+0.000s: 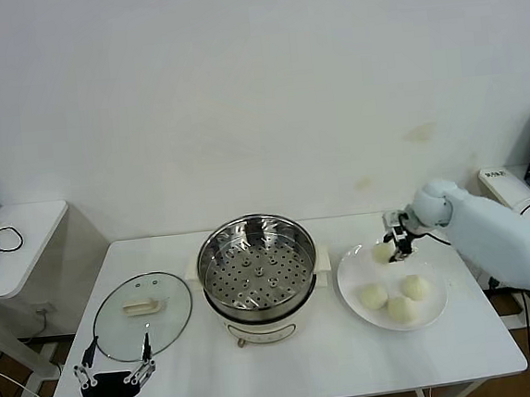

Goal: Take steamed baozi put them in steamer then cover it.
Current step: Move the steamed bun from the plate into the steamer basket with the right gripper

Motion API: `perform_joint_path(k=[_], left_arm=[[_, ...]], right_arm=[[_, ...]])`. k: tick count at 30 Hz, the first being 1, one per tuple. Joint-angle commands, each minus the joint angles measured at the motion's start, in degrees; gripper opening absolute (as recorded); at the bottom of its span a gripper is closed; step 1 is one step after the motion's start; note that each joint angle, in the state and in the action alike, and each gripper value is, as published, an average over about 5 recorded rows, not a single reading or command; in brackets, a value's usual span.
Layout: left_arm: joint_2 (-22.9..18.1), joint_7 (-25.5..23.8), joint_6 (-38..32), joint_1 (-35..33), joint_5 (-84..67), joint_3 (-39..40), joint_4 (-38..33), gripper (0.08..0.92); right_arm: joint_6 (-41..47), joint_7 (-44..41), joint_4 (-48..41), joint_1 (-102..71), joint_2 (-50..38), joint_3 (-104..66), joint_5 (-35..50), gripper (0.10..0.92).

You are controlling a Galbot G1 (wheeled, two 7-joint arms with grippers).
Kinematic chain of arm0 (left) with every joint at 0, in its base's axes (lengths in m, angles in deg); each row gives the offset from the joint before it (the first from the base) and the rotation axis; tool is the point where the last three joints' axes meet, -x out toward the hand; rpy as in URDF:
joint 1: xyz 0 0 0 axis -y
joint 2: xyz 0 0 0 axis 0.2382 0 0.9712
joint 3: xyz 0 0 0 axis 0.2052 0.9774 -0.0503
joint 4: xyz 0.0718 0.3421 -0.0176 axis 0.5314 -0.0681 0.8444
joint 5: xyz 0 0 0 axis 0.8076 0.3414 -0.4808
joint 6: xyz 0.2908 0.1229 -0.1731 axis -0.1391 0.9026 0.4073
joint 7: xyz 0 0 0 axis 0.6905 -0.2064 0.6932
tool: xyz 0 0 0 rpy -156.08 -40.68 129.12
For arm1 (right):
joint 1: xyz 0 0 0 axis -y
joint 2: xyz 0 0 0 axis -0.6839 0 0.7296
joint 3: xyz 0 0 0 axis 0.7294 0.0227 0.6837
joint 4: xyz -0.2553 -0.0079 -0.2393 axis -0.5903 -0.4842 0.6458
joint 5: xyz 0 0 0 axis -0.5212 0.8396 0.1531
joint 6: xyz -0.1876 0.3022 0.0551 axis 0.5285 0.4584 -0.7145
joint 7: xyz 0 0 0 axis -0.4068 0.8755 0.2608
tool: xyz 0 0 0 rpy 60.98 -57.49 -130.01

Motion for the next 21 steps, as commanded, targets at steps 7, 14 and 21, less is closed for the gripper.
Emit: perform_joint_path(k=[7, 14, 21], left_arm=[[0.4, -0.1, 0.1, 0.3, -0.2, 0.4, -0.1, 0.823], [0.9, -0.2, 0.1, 0.6, -0.8, 0.1, 0.3, 0.823], [1.4, -0.3, 0.1, 1.2, -1.5, -0.6, 1.1, 0.823]], right_arm=[[2.0, -0.3, 8.6, 17.3, -1.2, 9.4, 13.0, 0.543], [2.6, 1.0, 8.3, 26.8, 6.4, 16.0, 18.6, 0.543], [1.9, 2.5, 5.2, 28.1, 17.8, 18.4, 22.5, 0.543]])
